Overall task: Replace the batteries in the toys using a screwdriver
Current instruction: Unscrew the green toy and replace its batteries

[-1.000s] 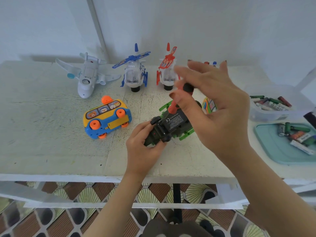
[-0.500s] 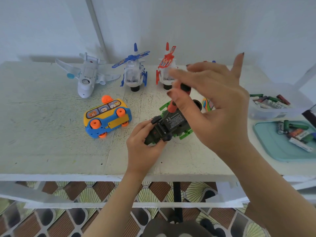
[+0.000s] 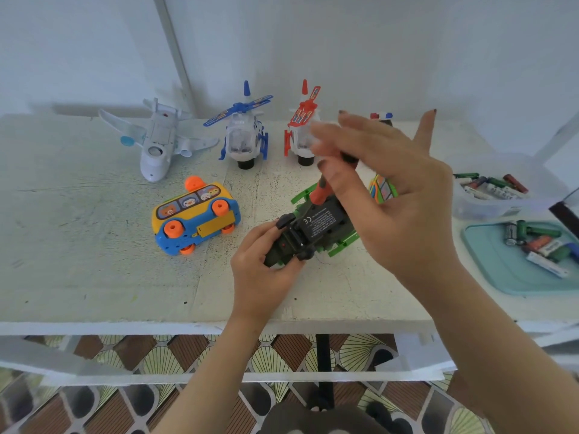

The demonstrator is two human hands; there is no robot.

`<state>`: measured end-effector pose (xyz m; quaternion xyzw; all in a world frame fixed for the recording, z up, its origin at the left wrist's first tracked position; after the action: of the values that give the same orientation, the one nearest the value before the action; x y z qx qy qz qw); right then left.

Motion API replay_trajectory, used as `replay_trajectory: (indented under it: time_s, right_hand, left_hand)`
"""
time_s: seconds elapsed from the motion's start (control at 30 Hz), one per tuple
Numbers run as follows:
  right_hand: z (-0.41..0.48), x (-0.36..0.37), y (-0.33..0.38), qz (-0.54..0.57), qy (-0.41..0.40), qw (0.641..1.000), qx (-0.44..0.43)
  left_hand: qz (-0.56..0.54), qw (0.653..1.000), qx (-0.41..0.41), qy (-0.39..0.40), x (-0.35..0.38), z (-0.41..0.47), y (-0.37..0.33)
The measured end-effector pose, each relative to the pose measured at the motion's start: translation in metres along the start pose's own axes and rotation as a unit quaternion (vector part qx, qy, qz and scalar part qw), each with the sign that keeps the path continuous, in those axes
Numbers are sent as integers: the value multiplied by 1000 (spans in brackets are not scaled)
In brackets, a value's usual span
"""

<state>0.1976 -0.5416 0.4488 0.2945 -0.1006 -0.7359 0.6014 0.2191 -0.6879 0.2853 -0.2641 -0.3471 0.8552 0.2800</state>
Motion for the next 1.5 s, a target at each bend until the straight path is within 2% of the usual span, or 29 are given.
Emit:
replay_trajectory:
  time_s: [0.2,0.33,0.47,0.57,0.73,0.93,1.07,1.17,1.3,1.4,1.5]
  right_hand:
    - [-5,8,-13,-14,66,996,60]
    - [0,1,-6,14,16,999,49]
    - [-2,-6,-3,-4,-39,998,44]
    - [-4,-4,-8,28,-33,996,73]
    - [-5,2,-8,9,4,998,67]
    - [-2,-4,-3,20,-49,998,47]
    - [-6,1,-9,47,-21,997,65]
    - [-6,3,-13,-2,-3,998,67]
    - [1,2,-4,-56,12,998,5]
    - [0,10,-7,-20,85,995,39]
    - [-5,13,-11,-62,147,986,45]
  left_hand:
    - [-6,1000,4,4,0,0,-1]
    - [0,1000,5,5,1,-1,1]
    - [2,1000,12,6,1,-1,-1]
    - [-4,1000,7,6,0,-1,-1]
    - [-15,1000,1,8,0,0,-1]
    - [-11,1000,3,6,0,0,0]
    - [-8,1000,6,3,-1,0,-2]
    - [-2,1000,5,5,-1,-1,0]
    - [18,1000,1,5,1,-2,5]
    - [43,999,15,-8,-1,-1,4]
    - [58,998,20,-30,-6,1,2]
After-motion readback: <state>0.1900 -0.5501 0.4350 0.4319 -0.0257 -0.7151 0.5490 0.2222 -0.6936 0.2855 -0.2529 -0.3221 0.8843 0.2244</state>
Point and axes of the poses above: each hand's wrist, its own z-axis towards the middle knuckle, its own x-axis out of the palm, y = z × x, the point moved 9 cm from there along z, towards the middle knuckle, and after that the axes turned 5 degrees about -y, right-handed, at the moved point
